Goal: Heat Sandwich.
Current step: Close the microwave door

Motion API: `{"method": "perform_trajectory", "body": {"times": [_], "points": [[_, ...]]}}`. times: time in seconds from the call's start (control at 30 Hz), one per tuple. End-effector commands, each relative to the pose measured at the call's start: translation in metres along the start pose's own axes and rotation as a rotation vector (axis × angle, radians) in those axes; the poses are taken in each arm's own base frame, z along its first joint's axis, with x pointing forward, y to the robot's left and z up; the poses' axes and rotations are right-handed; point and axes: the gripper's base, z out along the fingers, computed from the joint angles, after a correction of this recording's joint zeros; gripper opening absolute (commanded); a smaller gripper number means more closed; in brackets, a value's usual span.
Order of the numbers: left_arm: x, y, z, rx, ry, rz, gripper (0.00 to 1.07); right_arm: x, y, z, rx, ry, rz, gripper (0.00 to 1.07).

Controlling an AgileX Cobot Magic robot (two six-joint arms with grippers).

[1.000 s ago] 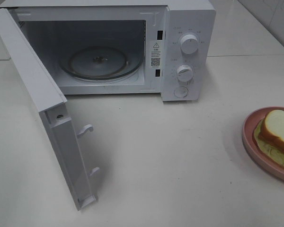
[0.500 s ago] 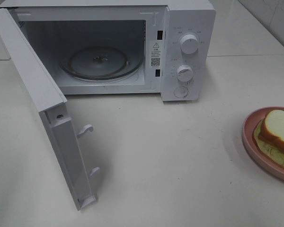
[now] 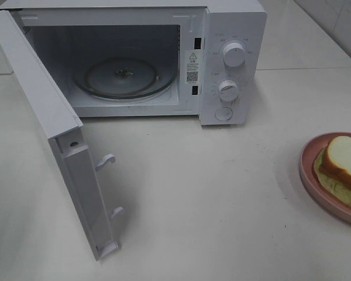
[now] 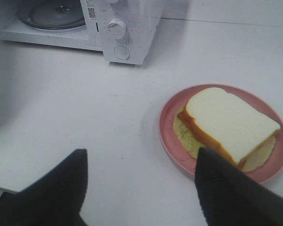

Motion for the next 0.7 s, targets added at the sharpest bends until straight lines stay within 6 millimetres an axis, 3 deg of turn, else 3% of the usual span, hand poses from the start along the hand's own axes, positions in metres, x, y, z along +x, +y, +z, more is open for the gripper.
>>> {"method": "perform_trajectory", "body": {"times": [0.03,0.1,0.2,0.23,0.27,0.37,0.7], "points": [[-0.002,-0.001,0.012,0.007,-0.024,0.001,0.56,0.002,-0.001,-0.003,0.011,-0.03,-0.002,0.65],[-0.002,-0.001,0.016,0.007,-0.021,0.001,0.53,0.002,-0.001,-0.003,0.011,-0.03,-0.003,0.64],[0.0,-0.001,0.032,0.009,0.001,0.001,0.36,0.002,-0.001,-0.003,0.011,-0.03,-0.003,0.63],[0.0,-0.001,0.032,0.009,0.001,0.001,0.36,0.002,-0.001,-0.003,0.011,-0.03,-0.003,0.63],[0.002,-0.001,0.04,0.009,0.015,0.001,0.23,0.002,-0.001,-0.003,0.011,-0.03,-0.003,0.63],[0.005,-0.002,0.057,0.01,0.015,-0.001,0.03,0.002,-0.001,-0.003,0.011,-0.03,-0.003,0.63],[0.019,-0.003,0.094,0.014,0.034,-0.005,0.0,0.002,-0.001,-0.003,0.011,-0.03,-0.003,0.63]]}}
